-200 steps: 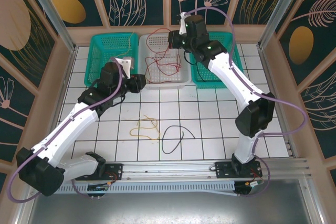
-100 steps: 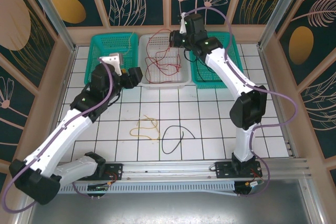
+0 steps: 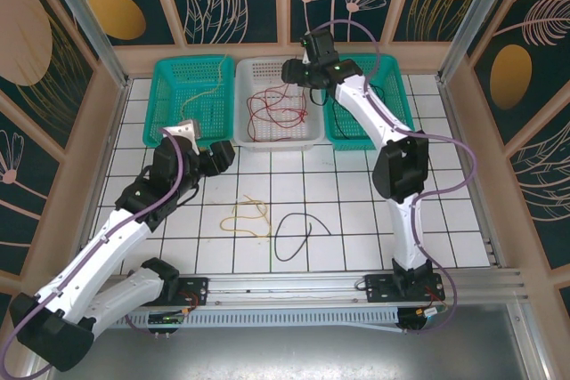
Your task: Untangle the cables
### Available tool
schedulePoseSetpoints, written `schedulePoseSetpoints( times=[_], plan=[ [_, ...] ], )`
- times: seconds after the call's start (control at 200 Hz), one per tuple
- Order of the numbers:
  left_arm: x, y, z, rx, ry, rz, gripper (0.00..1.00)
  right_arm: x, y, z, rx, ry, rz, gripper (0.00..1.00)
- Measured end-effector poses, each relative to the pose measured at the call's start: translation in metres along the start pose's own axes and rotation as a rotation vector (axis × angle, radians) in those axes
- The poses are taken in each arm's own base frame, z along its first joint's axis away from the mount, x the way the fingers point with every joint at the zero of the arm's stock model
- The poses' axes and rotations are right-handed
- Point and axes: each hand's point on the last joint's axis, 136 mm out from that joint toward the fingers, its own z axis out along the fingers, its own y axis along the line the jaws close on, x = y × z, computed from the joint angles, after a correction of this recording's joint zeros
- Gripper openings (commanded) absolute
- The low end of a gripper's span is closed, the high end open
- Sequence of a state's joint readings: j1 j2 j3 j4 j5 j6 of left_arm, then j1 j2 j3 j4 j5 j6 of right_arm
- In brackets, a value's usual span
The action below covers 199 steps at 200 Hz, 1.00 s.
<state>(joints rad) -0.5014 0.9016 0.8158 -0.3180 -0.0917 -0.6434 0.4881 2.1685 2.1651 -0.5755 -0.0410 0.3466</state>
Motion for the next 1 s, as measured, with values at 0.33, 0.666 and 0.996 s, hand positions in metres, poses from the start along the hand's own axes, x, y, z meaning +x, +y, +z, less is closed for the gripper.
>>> schedulePoseSetpoints(
  times=[0.33,0.666,0.996],
  plan=[
    [-0.004,0.005,-0.007,-0.016,-0.035,-0.04,0.79,0.087,0.034,-0.094,0.012,0.02,-0.083,0.5],
    [0.043,0.025,0.011,-0.037,0.085,-0.097,0.65,0.318,0.01,-0.148,0.124,0.388,-0.058,0.39],
    [0.053,0.019,0.019,0.002,0.128,-0.109,0.64,0.397,-0.007,-0.166,0.28,0.568,0.077,0.36]
  ],
)
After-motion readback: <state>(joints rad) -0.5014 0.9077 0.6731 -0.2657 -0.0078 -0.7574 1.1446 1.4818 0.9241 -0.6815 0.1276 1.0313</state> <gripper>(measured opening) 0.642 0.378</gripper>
